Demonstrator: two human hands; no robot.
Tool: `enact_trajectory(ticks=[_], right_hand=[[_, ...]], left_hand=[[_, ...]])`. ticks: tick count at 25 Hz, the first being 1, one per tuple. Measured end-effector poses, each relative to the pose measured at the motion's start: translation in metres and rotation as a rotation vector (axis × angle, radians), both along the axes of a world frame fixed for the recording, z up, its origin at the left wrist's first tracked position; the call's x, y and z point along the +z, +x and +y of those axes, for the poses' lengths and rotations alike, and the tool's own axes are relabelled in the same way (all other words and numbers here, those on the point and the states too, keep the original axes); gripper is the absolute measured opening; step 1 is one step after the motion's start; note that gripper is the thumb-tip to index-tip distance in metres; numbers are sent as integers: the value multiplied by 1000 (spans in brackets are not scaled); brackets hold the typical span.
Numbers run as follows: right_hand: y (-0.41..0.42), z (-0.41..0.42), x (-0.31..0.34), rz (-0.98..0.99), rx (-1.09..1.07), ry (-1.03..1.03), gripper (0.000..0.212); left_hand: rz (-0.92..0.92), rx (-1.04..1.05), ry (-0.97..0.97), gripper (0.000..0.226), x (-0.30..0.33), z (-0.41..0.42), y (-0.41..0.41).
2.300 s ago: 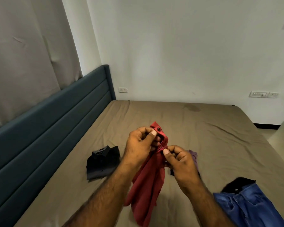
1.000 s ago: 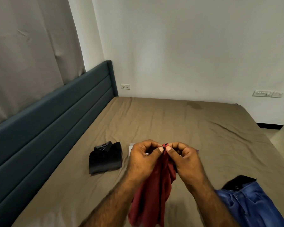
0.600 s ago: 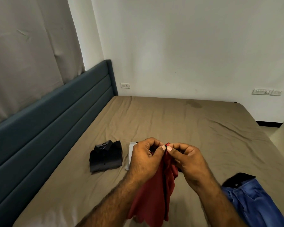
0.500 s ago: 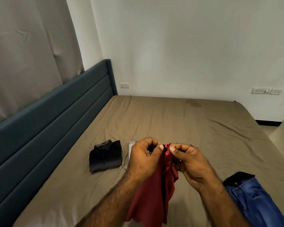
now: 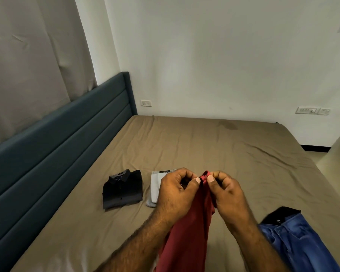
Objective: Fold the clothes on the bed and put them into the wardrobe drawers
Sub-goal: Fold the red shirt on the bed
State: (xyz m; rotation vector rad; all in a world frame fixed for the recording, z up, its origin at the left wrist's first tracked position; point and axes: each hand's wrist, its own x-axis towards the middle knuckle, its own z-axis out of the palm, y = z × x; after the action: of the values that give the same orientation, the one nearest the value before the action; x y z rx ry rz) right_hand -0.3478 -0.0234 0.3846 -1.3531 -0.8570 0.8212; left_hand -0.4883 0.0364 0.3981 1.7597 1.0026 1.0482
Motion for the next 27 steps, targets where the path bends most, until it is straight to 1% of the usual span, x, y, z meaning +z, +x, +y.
enact_trajectory(ticks=[3,4,6,12,15,17,19,21,22,24,27], right_hand=[[-5,-2,-2,-428,-176,38,11],[-6,-3,-2,-520,-214,53,11],[-9,-4,-1,-580,-232,72,12],[-10,-6,-8,-455,-248,125,15],[-9,-6,-7,-425,-252,178,14],[-3,-6,-8,-387,-201,231,16],[4,-8,-6,-252,-108,259,21],[10,-9,1,-97,-29,232,22],[12,-9,4,-63,-14,218,22],[15,-7,6,-82,-33,207,21],[18,-5,5,-251,-79,217,19]], left_hand=[[-35,-32,10,14,4,-3,5],[-29,-38,9,14,4,-4,7],[-10,-26,8,13,2,-5,8],[44,53,38,14,2,-4,13],[59,38,61,14,3,-2,14],[70,10,102,13,6,1,13],[69,-19,122,13,9,5,11],[60,-79,106,13,12,10,8],[58,-108,93,13,13,11,7],[49,-159,54,14,14,11,7],[-20,-225,-47,15,13,10,8]])
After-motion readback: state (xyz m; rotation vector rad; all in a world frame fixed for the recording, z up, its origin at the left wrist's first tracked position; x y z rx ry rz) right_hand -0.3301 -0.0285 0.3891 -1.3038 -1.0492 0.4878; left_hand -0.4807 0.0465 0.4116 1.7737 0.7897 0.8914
